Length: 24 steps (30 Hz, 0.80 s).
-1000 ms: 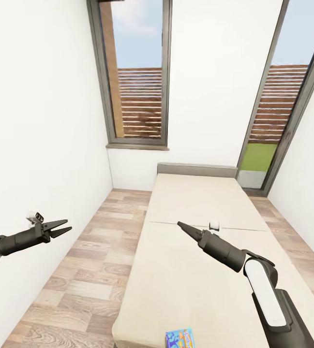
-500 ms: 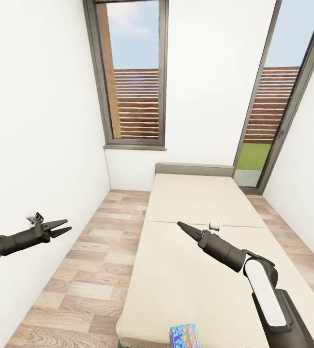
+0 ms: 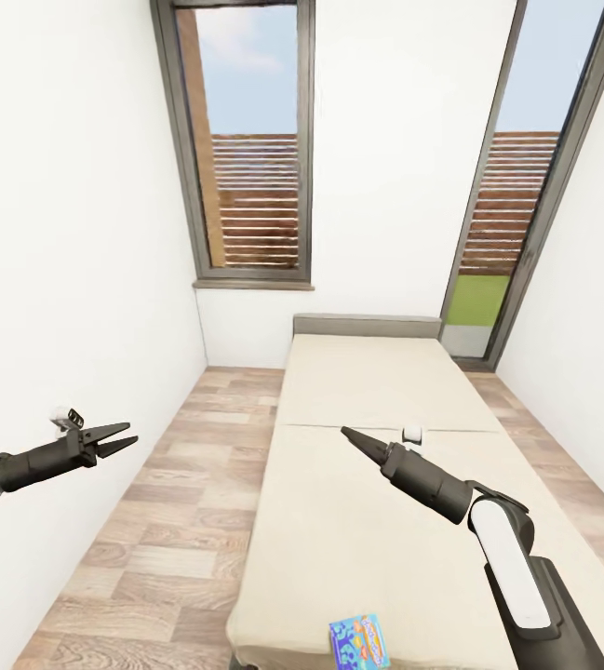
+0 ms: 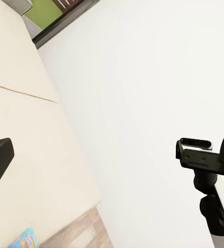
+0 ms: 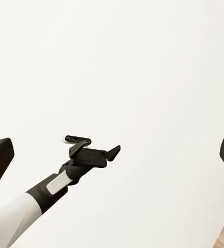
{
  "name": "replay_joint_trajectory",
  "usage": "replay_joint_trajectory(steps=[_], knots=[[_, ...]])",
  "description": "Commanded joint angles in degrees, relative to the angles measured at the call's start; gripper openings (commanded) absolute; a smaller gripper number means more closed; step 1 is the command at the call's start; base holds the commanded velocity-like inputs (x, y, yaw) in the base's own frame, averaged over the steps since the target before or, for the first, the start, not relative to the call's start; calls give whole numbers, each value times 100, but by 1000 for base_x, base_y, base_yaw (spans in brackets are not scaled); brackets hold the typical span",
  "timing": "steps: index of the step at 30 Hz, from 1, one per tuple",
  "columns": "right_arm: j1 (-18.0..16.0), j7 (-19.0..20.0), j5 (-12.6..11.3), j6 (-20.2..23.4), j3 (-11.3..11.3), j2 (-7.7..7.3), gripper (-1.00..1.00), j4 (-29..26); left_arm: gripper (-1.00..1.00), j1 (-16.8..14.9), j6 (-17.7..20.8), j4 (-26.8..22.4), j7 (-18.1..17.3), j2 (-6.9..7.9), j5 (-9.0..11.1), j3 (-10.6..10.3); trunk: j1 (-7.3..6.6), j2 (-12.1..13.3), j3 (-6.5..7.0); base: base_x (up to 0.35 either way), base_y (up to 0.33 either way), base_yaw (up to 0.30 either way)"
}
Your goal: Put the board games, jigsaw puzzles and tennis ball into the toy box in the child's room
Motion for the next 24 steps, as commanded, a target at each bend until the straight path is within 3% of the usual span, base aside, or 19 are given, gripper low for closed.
replay_joint_trajectory(steps=[1, 24], knots=[[-6, 7, -9, 36, -8, 1, 100, -1, 100, -4, 61, 0, -21, 1, -3, 0, 4, -13, -11, -4, 174, -49], [-6, -25, -8, 36, -7, 12, 100, -1, 100, -4, 61, 0, -21, 1, -3, -6, 4, -13, 48, -1, 157, -66]])
